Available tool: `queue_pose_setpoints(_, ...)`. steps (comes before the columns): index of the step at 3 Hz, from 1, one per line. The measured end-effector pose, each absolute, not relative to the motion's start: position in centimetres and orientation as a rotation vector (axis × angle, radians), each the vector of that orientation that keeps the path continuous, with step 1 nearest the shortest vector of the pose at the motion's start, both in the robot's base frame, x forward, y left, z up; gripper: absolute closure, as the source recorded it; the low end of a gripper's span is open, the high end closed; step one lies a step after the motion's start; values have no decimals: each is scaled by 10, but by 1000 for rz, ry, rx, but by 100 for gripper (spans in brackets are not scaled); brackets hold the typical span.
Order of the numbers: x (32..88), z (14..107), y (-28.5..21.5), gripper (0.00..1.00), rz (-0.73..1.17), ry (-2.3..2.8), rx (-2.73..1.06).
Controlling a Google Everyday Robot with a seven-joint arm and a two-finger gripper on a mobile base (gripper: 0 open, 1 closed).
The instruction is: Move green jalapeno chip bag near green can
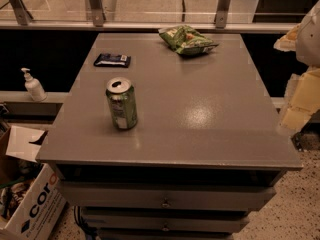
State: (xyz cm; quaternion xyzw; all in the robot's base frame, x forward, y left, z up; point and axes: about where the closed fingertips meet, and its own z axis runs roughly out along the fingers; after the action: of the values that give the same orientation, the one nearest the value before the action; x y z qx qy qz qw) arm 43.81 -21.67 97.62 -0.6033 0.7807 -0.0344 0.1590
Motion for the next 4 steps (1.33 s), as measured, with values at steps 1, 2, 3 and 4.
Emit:
queue_pose_setpoints(1, 438, 976, -217, 0, -99, 2232, -1725)
queue_pose_setpoints(2, 454, 973, -215, 0, -77, 2189, -1704)
queue_pose_setpoints(3, 495, 970, -206, 0, -41, 2104, -1665)
queue_pose_setpoints(4, 548, 967, -197, 0, 2, 2012, -1612)
